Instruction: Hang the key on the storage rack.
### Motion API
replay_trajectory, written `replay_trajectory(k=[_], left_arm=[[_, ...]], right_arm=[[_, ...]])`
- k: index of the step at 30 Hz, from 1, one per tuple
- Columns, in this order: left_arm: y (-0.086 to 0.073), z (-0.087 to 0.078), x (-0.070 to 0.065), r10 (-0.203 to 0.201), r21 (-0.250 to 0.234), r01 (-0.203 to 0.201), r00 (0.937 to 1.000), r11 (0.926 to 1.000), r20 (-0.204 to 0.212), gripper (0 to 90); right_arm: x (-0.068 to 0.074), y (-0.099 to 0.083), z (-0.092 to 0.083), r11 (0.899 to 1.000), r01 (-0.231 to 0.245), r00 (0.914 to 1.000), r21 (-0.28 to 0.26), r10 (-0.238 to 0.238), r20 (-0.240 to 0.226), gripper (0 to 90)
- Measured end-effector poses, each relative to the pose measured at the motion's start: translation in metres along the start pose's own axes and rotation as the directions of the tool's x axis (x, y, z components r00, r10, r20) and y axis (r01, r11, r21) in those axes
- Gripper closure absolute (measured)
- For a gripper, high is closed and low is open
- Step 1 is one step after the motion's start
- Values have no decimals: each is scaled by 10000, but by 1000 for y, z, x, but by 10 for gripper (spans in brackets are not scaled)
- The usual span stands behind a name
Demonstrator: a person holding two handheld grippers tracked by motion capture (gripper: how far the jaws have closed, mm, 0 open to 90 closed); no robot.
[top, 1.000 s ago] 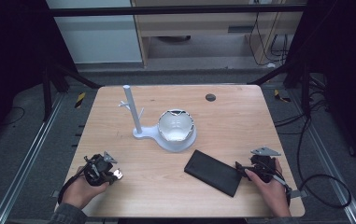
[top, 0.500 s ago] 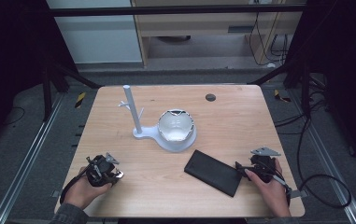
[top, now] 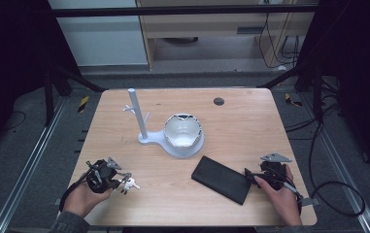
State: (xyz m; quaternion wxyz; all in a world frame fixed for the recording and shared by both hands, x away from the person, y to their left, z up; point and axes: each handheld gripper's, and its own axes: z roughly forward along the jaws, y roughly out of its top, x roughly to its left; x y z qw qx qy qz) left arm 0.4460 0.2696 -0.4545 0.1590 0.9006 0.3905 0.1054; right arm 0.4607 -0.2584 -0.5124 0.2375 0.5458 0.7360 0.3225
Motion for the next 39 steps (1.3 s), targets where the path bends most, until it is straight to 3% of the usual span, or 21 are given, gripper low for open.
replay_trajectory(k=[4,9,10,14,22,32,39], left_arm=[[3,-7,3,38,-182,-33,9997,9998,254,900],[9,-21,3,147,-343,-139,9996,9993,249,900],[11,-24,3,306,-135,-302,9992,9995,249,900],[11,-16,2,364,273,-370,9991,9989,233,900],[0,2,-2,298,562,-307,9994,9979,179,900],[-6,8,-1,86,288,-90,9999,9995,142,898],[-4,13,-6,255,236,-258,9996,9994,105,864]], right_arm=[[0,0,0,10000,7,10000,-2,-7,3,58],[0,0,0,10000,7,10000,-2,-7,7,58],[0,0,0,10000,11,10000,-4,-11,6,58],[0,0,0,10000,11,10000,0,-11,1,59],[0,0,0,10000,16,10000,4,-16,0,58],[0,0,0,10000,37,10000,0,-37,19,59],[0,0,0,10000,40,10000,-3,-40,19,60]])
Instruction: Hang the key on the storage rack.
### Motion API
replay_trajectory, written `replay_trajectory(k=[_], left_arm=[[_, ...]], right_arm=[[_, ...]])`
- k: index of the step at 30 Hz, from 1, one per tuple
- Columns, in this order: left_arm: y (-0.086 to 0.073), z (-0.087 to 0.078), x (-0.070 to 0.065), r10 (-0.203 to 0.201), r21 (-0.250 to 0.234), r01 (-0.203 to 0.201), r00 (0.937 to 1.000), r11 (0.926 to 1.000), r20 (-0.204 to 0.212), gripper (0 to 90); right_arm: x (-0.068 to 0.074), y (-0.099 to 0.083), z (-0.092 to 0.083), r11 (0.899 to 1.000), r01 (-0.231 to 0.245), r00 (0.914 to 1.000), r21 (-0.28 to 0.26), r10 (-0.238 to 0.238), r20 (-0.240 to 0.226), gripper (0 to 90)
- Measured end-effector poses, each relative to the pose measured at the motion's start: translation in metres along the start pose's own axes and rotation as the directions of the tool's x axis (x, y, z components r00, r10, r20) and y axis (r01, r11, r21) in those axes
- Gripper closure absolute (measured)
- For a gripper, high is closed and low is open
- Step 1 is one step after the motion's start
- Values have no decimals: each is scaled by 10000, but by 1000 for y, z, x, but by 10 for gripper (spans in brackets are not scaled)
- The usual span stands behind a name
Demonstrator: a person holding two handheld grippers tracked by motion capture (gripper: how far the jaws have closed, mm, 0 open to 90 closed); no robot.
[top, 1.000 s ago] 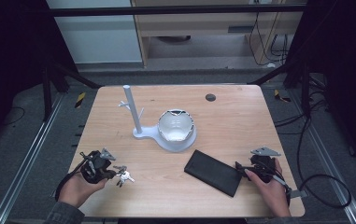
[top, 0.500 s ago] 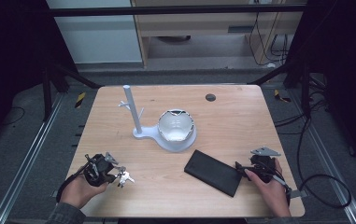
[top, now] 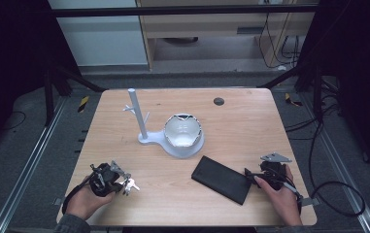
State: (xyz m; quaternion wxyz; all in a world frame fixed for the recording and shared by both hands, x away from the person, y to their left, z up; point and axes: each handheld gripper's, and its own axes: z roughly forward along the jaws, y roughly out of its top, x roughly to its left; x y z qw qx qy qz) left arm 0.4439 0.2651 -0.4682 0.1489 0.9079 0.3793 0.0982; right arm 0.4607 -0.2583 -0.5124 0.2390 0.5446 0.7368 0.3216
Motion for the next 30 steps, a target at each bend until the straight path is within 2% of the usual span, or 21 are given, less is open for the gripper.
replay_trajectory(k=[4,6,9,11,17,21,25,26,30], left_arm=[[3,2,0,-48,-124,48,10000,9999,0,849],[4,2,-1,92,-94,-93,9999,9999,-123,891],[5,2,-2,123,-68,-125,9998,9999,-166,898],[5,-1,-1,16,-271,-18,10000,9996,-75,899],[13,-29,4,212,-478,-213,9998,9986,-14,900],[22,-50,10,295,-627,-308,9993,9976,-215,900],[39,-74,17,384,-829,-418,9984,9957,-425,900],[39,-74,17,384,-829,-418,9984,9957,-425,900],[59,-93,24,492,-843,-537,9973,9950,-551,900]], right_arm=[[0,0,0,10000,2,10000,2,-2,-2,60],[0,0,0,10000,0,10000,1,0,-2,60],[0,0,0,10000,2,10000,0,-2,-1,60],[0,0,0,10000,3,10000,1,-3,-3,60],[0,0,0,10000,6,10000,1,-6,9,60],[0,0,0,10000,2,10000,-1,-2,10,60],[1,0,0,10000,-19,10000,-3,19,3,60],[1,0,0,10000,-19,10000,-3,19,3,60],[1,0,0,10000,-15,10000,-2,15,4,59]])
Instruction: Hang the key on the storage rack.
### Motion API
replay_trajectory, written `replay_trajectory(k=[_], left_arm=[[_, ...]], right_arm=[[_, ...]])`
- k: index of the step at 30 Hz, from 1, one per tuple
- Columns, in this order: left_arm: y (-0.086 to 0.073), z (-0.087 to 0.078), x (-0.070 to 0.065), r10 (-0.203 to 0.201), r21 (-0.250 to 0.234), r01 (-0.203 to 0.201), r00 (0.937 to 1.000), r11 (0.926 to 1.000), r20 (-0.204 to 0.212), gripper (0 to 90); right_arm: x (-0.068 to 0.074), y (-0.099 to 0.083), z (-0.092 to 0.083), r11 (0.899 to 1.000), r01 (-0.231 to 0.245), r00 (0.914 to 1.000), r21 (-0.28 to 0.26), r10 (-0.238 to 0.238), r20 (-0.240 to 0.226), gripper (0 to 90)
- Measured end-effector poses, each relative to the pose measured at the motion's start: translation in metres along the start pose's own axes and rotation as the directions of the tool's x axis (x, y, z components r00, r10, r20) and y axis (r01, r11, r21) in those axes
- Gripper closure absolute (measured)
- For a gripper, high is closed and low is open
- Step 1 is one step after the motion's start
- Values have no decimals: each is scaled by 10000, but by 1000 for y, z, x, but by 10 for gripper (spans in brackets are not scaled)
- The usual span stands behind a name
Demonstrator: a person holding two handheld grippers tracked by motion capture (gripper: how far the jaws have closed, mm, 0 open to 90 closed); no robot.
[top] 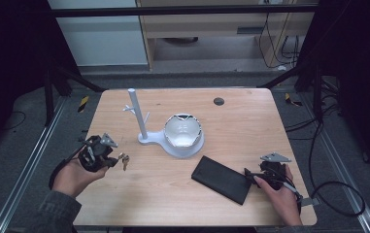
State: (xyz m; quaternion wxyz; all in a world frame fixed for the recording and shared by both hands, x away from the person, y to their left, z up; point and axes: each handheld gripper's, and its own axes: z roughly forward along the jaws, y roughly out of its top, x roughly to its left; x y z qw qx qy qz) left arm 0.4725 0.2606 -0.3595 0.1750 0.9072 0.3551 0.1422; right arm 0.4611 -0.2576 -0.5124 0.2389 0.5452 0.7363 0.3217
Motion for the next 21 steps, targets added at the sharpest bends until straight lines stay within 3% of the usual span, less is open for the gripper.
replay_trajectory(k=[10,21], left_arm=[[43,-39,25,-77,-141,71,9991,9999,-406,900],[59,-52,33,97,-86,-103,9974,9999,-720,900]], right_arm=[[0,0,0,10000,2,10000,-1,-2,-22,58],[0,0,0,10000,61,10000,5,-61,-10,56]])
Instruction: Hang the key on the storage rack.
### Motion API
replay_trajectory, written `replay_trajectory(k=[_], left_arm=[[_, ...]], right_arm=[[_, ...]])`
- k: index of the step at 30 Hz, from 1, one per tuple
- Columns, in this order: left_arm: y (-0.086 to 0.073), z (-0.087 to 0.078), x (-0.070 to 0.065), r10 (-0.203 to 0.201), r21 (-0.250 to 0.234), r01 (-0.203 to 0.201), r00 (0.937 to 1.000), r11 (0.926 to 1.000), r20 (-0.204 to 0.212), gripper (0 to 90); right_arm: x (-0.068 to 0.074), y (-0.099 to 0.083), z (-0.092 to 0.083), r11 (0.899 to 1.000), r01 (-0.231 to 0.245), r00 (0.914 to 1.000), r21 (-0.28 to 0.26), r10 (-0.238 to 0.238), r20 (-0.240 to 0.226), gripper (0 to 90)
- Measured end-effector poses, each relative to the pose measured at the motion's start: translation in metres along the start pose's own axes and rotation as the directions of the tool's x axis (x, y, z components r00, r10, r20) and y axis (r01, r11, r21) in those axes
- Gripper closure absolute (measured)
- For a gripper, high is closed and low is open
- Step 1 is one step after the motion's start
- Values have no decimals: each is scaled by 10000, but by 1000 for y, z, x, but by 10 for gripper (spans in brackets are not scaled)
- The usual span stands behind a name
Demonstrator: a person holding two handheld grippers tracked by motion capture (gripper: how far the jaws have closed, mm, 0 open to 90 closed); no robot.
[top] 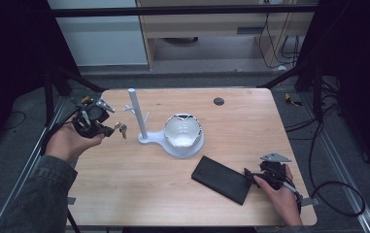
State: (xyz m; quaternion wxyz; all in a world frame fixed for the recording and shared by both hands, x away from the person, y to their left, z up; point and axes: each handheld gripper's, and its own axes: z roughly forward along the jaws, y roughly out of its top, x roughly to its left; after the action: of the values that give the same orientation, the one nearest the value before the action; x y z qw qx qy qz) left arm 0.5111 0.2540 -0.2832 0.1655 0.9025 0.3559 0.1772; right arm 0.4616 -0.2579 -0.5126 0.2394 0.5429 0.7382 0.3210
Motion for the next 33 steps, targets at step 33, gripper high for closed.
replay_trajectory(k=[33], left_arm=[[41,-7,19,-233,285,251,9977,9993,-636,900]], right_arm=[[0,0,0,10000,-12,10000,-26,12,-24,54]])
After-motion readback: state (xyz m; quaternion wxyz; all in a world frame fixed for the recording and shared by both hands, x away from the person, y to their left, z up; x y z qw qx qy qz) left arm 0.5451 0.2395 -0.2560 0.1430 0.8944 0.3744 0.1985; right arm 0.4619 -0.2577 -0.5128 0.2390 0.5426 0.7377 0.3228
